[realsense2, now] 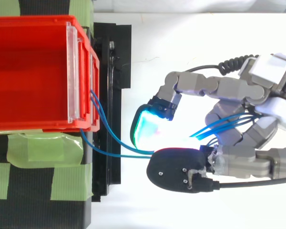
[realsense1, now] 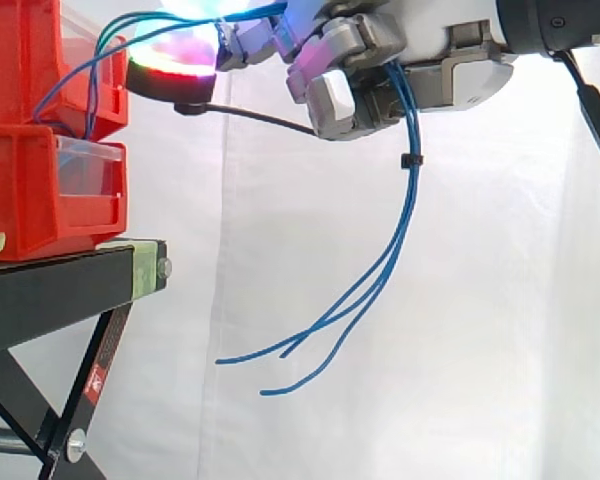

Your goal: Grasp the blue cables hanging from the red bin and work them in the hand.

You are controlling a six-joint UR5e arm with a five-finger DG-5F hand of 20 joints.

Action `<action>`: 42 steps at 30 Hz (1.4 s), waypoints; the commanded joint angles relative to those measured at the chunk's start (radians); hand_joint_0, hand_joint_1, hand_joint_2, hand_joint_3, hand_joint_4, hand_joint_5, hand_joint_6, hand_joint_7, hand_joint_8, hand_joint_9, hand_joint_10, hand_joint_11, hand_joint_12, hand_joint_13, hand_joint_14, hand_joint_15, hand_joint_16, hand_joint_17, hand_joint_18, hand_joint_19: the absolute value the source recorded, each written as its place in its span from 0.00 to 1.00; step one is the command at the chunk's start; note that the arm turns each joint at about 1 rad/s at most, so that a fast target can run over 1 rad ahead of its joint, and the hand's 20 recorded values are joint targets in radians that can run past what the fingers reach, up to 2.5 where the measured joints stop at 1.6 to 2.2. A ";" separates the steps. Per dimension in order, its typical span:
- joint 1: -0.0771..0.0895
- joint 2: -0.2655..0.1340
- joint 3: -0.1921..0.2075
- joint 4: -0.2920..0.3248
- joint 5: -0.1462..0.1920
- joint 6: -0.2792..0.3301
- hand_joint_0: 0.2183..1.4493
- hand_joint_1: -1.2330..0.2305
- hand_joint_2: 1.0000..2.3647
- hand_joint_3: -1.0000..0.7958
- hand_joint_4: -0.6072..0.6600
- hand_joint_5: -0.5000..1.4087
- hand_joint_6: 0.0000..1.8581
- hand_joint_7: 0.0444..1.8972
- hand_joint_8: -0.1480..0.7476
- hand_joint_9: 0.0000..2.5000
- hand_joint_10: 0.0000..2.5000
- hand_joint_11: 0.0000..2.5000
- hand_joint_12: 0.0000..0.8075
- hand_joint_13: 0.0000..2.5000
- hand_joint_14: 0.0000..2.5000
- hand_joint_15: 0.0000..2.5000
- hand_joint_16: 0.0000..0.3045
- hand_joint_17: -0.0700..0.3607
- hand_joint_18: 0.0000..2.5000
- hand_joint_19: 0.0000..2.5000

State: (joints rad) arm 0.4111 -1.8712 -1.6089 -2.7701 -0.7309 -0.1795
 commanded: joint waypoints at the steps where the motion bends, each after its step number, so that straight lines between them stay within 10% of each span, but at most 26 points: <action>1: -0.002 0.000 0.001 0.000 -0.001 0.000 0.61 0.36 0.18 0.80 0.75 0.44 0.03 0.69 0.76 0.71 1.00 1.00 0.88 0.81 1.00 0.79 0.78 0.58 1.00 0.26; 4: 0.000 0.000 0.001 0.000 -0.001 0.000 0.67 0.34 0.00 0.80 0.74 0.44 0.02 0.70 0.76 0.71 1.00 1.00 0.88 0.81 1.00 0.79 0.78 0.58 1.00 0.26; 10: 0.000 0.000 0.000 0.001 -0.001 0.000 0.59 0.33 0.01 0.25 0.73 0.43 0.00 0.72 0.76 0.71 1.00 1.00 0.88 0.81 1.00 0.79 0.78 0.58 1.00 0.26; 27: 0.000 0.000 0.000 0.000 -0.001 0.000 0.69 0.36 0.02 0.52 0.73 0.42 0.11 0.68 0.76 0.71 1.00 1.00 0.88 0.81 1.00 0.79 0.78 0.58 1.00 0.26; 42: 0.000 0.000 0.000 0.003 -0.002 0.000 0.59 0.47 0.02 0.32 0.76 0.47 0.00 0.69 0.76 0.71 1.00 1.00 0.88 0.81 1.00 0.79 0.78 0.58 1.00 0.26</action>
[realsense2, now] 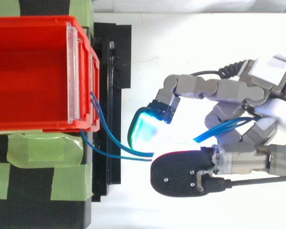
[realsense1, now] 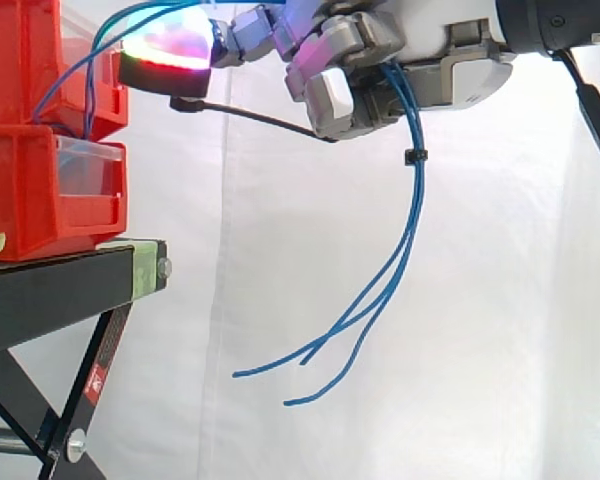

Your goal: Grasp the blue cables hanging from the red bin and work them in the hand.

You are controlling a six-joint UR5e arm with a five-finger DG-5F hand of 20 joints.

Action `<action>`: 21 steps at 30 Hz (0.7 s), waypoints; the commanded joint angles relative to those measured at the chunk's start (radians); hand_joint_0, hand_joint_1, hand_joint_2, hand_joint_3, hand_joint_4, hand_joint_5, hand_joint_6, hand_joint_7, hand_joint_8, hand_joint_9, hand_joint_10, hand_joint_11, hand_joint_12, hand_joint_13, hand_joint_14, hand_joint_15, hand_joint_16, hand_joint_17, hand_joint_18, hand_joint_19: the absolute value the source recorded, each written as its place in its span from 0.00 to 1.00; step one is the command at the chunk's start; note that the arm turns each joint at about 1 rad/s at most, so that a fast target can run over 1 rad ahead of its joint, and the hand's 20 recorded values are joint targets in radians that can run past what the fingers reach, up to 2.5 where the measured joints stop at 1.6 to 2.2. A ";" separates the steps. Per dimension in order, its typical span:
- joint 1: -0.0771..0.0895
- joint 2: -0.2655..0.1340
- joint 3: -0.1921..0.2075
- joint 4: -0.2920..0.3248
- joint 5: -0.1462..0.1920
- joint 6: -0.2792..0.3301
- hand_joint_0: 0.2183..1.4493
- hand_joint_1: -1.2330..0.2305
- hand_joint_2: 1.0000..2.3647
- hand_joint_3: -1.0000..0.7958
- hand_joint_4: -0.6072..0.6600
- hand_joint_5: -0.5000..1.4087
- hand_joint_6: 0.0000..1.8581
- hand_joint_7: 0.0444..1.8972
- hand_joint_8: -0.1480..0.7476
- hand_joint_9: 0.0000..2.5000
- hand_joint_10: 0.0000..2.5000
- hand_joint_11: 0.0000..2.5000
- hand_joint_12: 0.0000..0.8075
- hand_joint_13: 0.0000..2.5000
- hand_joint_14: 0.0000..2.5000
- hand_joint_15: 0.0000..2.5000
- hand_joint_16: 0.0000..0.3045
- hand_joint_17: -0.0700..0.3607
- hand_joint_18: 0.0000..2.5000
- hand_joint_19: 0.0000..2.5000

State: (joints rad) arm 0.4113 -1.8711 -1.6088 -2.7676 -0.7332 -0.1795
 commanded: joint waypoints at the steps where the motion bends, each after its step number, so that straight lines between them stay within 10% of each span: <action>1: 0.000 0.000 0.000 0.000 0.000 0.000 0.59 0.46 0.02 0.33 0.76 0.47 0.00 0.70 0.76 0.71 1.00 1.00 0.88 0.81 1.00 0.79 0.78 0.58 1.00 0.26; 5: 0.000 0.000 0.000 0.002 0.000 0.000 0.59 0.42 0.02 0.36 0.76 0.46 0.00 0.70 0.76 0.71 1.00 1.00 0.88 0.81 1.00 0.79 0.78 0.58 1.00 0.26; 11: 0.000 0.000 0.001 0.003 0.000 0.000 0.50 0.34 0.00 0.00 0.75 0.43 0.09 0.71 0.76 0.71 1.00 1.00 0.88 0.81 1.00 0.79 0.78 0.58 1.00 0.26; 18: 0.000 0.000 0.000 0.003 0.001 0.000 0.57 0.30 0.00 0.02 0.74 0.42 0.17 0.68 0.76 0.71 1.00 1.00 0.88 0.81 1.00 0.79 0.78 0.58 1.00 0.26; 21: 0.000 0.000 0.000 0.003 0.000 0.000 0.61 0.30 0.01 0.19 0.73 0.41 0.17 0.67 0.76 0.71 1.00 1.00 0.88 0.81 1.00 0.79 0.78 0.58 1.00 0.26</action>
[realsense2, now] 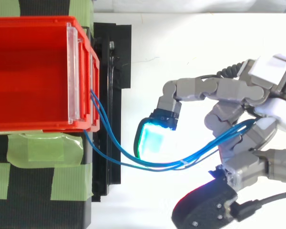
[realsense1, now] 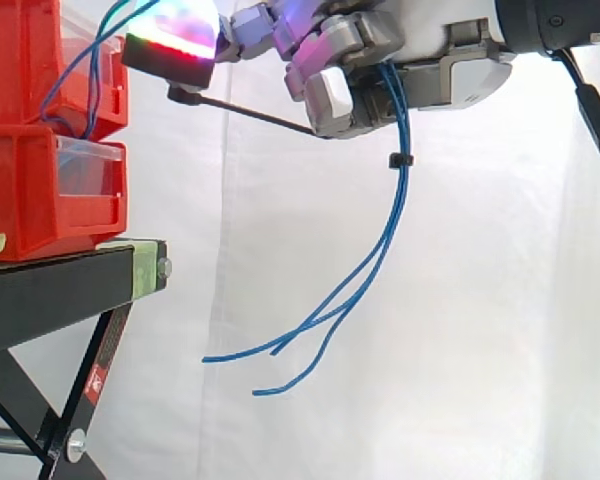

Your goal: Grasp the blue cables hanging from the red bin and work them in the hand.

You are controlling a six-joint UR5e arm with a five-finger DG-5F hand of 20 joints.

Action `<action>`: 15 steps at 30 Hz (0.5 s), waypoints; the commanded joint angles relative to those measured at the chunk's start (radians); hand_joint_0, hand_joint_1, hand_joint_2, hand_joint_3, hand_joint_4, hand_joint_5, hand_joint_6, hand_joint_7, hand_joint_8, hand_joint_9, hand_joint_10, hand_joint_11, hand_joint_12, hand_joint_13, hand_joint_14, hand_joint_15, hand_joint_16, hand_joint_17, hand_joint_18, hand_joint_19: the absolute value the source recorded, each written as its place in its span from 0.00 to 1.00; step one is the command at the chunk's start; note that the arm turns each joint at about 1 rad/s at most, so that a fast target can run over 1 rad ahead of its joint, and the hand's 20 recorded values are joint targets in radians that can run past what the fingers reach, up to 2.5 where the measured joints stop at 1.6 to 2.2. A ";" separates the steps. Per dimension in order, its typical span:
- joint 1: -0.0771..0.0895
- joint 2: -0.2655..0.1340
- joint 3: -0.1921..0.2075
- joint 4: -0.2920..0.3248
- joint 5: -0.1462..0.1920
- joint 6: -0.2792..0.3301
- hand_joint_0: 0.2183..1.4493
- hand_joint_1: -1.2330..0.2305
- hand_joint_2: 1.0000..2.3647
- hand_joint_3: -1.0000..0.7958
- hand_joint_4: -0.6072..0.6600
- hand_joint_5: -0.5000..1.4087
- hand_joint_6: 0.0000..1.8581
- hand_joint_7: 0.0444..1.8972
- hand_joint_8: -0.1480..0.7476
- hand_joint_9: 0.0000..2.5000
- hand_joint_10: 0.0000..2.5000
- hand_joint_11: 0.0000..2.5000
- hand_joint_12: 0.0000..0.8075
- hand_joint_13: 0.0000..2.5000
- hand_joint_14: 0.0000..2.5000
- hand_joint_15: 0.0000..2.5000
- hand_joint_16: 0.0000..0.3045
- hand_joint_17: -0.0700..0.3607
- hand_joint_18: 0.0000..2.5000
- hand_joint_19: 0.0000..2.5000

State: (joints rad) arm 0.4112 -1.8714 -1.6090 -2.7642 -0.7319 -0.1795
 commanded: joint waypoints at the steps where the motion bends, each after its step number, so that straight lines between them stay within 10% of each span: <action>1: 0.000 0.000 0.001 0.000 -0.001 0.000 0.61 0.30 0.01 0.25 0.73 0.40 0.17 0.67 0.76 0.71 1.00 1.00 0.88 0.81 1.00 0.79 0.78 0.58 1.00 0.26; 15: 0.003 0.002 0.000 -0.002 -0.001 0.000 0.62 0.37 0.02 0.48 0.75 0.40 0.16 0.66 0.76 0.71 1.00 1.00 0.88 0.81 1.00 0.79 0.78 0.58 1.00 0.26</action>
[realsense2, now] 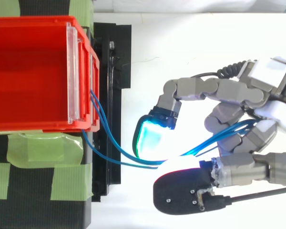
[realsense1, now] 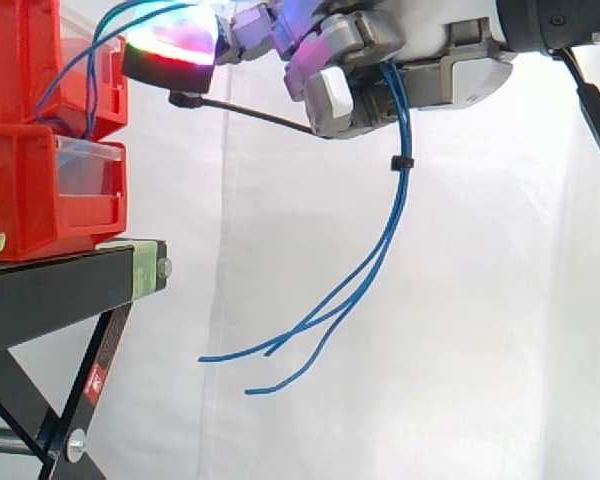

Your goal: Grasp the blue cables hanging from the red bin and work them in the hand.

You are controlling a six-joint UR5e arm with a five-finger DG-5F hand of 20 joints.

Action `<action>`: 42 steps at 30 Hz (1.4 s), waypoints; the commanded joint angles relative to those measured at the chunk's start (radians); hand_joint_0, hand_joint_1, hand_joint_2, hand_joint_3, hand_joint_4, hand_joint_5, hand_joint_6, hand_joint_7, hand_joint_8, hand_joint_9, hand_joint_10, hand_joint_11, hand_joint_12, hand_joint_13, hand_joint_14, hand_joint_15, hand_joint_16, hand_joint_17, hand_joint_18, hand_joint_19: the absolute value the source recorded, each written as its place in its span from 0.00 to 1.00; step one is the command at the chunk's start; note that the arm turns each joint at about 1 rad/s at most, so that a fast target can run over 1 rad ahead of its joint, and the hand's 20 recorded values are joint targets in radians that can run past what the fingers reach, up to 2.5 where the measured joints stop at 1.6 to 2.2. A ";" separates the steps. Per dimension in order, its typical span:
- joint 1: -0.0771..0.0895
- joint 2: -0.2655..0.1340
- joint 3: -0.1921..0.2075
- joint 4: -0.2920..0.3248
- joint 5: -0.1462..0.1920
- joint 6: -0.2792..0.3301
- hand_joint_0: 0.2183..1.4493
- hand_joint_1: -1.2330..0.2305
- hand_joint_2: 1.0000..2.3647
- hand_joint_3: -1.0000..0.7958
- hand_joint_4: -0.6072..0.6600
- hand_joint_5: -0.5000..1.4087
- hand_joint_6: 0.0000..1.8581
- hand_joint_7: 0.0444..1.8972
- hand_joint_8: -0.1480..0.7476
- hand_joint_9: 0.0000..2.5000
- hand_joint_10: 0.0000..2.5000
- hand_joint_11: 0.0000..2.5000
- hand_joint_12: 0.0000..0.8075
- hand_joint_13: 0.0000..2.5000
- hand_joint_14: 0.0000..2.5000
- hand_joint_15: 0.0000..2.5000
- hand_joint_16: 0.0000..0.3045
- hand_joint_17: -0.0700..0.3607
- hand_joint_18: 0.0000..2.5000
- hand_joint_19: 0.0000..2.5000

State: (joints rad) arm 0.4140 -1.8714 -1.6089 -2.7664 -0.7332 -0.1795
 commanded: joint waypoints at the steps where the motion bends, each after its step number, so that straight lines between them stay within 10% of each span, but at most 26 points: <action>1: 0.002 0.000 0.000 0.001 0.000 0.000 0.63 0.39 0.02 0.53 0.75 0.41 0.15 0.66 0.76 0.71 1.00 1.00 0.88 0.81 1.00 0.79 0.78 0.58 1.00 0.26; 5: 0.002 0.000 0.000 0.002 0.000 0.000 0.66 0.39 0.00 0.74 0.76 0.43 0.11 0.67 0.76 0.71 1.00 1.00 0.88 0.81 1.00 0.79 0.78 0.58 1.00 0.26; 11: 0.002 0.000 0.000 0.002 0.000 0.000 0.49 0.43 0.48 0.65 0.77 0.45 0.03 0.69 0.76 0.71 1.00 1.00 0.88 0.81 1.00 0.79 0.78 0.58 1.00 0.26; 19: 0.002 0.000 0.000 0.002 0.000 0.000 0.43 0.46 0.64 0.66 0.76 0.44 0.02 0.69 0.76 0.71 1.00 1.00 0.88 0.81 1.00 0.79 0.78 0.58 1.00 0.26; 21: 0.002 0.000 0.000 0.002 0.000 0.000 0.45 0.44 0.62 0.64 0.77 0.44 0.02 0.69 0.76 0.71 1.00 1.00 0.88 0.81 1.00 0.79 0.78 0.58 1.00 0.26; 23: 0.002 0.000 0.000 0.002 0.000 0.000 0.57 0.36 0.19 0.71 0.77 0.43 0.03 0.69 0.76 0.71 1.00 1.00 0.88 0.81 1.00 0.79 0.78 0.58 1.00 0.26; 26: 0.002 0.000 0.000 0.002 0.000 0.000 0.63 0.35 0.00 0.68 0.76 0.43 0.06 0.69 0.76 0.71 1.00 1.00 0.88 0.81 1.00 0.79 0.78 0.58 1.00 0.26; 36: 0.002 0.000 0.001 0.005 0.000 0.000 0.70 0.39 0.01 0.77 0.74 0.43 0.18 0.66 0.76 0.71 1.00 1.00 0.88 0.81 1.00 0.79 0.78 0.58 1.00 0.26; 42: 0.002 0.000 0.001 0.005 0.000 0.000 0.54 0.40 0.02 0.34 0.74 0.43 0.07 0.71 0.76 0.71 1.00 1.00 0.88 0.81 1.00 0.79 0.78 0.58 1.00 0.26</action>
State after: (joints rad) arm 0.4157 -1.8714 -1.6083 -2.7612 -0.7332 -0.1795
